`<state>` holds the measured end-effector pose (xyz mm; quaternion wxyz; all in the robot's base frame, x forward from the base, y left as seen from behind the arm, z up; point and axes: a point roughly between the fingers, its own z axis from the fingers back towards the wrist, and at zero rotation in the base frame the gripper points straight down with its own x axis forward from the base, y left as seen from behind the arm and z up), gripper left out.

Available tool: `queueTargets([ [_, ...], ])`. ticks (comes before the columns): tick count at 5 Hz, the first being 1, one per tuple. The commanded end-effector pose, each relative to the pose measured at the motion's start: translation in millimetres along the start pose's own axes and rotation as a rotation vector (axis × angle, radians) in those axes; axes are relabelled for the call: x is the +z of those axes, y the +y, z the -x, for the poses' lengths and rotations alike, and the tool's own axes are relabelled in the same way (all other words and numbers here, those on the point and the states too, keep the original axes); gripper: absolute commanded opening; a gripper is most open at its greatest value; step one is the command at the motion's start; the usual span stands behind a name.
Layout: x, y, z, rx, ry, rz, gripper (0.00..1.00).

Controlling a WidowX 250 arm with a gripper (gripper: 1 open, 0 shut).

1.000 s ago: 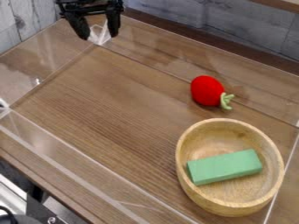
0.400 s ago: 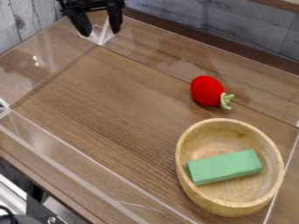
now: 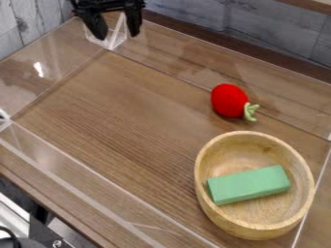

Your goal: Move the red fruit to the right

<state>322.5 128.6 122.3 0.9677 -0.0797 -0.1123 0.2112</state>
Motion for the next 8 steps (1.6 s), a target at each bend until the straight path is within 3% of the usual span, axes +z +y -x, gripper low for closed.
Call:
queueTargets([
  [1, 16.6, -5.9, -9.4, -0.05, -0.087, -0.01, 1.0],
  [2, 13.4, -4.8, -12.1, -0.075, -0.106, -0.019, 1.0],
  [3, 10.3, -37.0, -1.8, -0.079, -0.082, -0.012, 1.0],
  [6, -40.4, -110.7, 9.3, -0.009, -0.073, -0.035, 1.0],
  [8, -43.5, -155.9, 53.5, 0.052, -0.075, -0.065, 1.0],
])
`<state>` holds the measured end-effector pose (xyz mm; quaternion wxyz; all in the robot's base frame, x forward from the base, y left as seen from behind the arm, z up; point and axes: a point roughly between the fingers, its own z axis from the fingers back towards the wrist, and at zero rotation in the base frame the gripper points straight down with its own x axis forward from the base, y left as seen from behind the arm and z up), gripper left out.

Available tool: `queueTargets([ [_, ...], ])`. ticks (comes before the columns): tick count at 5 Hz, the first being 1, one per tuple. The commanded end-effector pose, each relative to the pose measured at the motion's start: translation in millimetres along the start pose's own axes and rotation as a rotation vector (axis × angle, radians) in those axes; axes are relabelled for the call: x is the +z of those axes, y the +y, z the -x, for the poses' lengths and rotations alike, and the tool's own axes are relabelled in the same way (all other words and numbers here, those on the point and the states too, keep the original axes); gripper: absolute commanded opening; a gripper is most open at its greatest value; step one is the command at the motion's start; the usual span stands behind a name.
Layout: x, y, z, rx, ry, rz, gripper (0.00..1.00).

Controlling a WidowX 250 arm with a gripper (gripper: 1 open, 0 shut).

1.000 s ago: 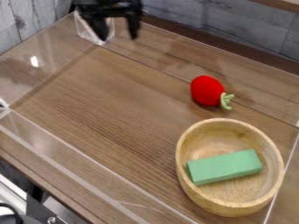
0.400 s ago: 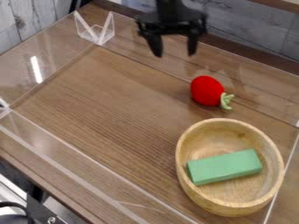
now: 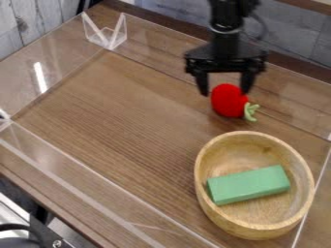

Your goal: Move the red fruit to the right

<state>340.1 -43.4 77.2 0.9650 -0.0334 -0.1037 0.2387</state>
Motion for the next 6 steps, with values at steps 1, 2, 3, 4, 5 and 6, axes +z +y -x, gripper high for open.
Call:
queueTargets([
  [1, 21.8, -6.8, -15.8, -0.044, -0.067, 0.032, 1.0],
  [2, 15.8, -2.2, -28.0, -0.065, -0.071, 0.018, 1.0],
  [3, 2.2, 0.7, -31.5, -0.055, -0.069, -0.009, 1.0],
  [4, -5.0, 0.4, -34.0, -0.048, -0.068, -0.018, 1.0],
  [5, -4.0, -6.8, -36.1, -0.077, -0.065, -0.016, 1.0],
  [6, -3.5, -12.4, -36.2, -0.098, -0.057, -0.017, 1.0],
])
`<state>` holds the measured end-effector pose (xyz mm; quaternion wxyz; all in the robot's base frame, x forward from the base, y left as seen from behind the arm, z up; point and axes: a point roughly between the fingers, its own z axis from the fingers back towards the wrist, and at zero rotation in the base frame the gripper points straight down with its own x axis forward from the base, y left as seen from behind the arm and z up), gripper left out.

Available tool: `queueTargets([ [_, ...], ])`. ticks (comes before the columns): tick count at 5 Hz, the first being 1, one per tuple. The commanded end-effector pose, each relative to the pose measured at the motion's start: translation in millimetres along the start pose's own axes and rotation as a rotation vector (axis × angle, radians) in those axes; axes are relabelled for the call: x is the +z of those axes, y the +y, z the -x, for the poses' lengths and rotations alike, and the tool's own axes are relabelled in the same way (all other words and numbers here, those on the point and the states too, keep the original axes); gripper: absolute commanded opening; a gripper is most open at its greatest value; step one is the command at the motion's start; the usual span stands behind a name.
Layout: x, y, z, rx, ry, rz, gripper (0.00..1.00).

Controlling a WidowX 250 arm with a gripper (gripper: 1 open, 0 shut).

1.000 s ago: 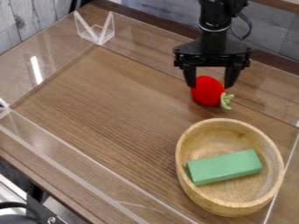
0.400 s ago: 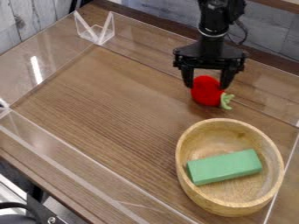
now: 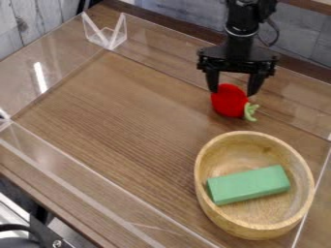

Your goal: Move the red fruit to the right

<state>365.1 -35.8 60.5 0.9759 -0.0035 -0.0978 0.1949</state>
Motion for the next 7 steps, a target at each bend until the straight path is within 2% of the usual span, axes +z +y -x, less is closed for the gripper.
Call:
queueTargets([
  [1, 18.9, -0.2, -15.8, -0.02, -0.057, 0.028, 1.0],
  [2, 20.1, 9.1, -18.1, -0.035, -0.054, 0.026, 1.0],
  [3, 26.9, -4.3, -9.6, -0.018, -0.052, 0.018, 1.0],
  [4, 37.4, -21.0, 1.2, -0.014, -0.049, 0.023, 1.0],
  [5, 44.6, -7.7, -10.4, -0.033, -0.04, 0.037, 1.0],
  [6, 53.1, 11.2, -24.5, -0.013, -0.032, 0.06, 1.0],
  [7, 44.8, 4.8, -21.2, 0.066, -0.034, 0.032, 1.0],
])
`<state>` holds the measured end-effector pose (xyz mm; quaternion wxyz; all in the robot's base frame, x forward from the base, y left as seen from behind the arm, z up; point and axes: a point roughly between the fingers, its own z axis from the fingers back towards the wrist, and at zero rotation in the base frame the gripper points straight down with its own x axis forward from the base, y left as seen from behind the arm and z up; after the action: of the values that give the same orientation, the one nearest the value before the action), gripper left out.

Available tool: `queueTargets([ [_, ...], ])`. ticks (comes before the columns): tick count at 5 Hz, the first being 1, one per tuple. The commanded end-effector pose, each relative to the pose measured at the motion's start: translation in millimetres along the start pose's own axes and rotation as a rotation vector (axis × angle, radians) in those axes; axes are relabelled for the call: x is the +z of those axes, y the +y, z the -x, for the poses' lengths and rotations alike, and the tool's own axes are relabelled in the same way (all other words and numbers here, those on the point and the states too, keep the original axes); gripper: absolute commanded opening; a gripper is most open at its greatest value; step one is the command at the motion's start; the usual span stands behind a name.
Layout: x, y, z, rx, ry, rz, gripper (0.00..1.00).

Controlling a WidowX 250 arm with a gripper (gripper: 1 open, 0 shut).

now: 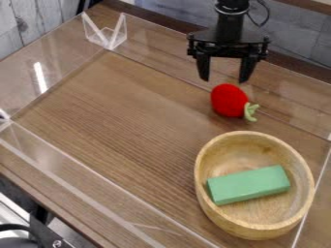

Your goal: Move the red fruit to the right

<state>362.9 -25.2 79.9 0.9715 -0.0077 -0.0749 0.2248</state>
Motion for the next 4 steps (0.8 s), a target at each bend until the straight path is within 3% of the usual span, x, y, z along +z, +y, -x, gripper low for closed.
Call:
queueTargets([
  [1, 19.1, -15.1, -9.0, 0.083, -0.078, 0.018, 1.0],
  [4, 72.0, -10.0, -18.9, 0.1, -0.072, 0.074, 1.0],
])
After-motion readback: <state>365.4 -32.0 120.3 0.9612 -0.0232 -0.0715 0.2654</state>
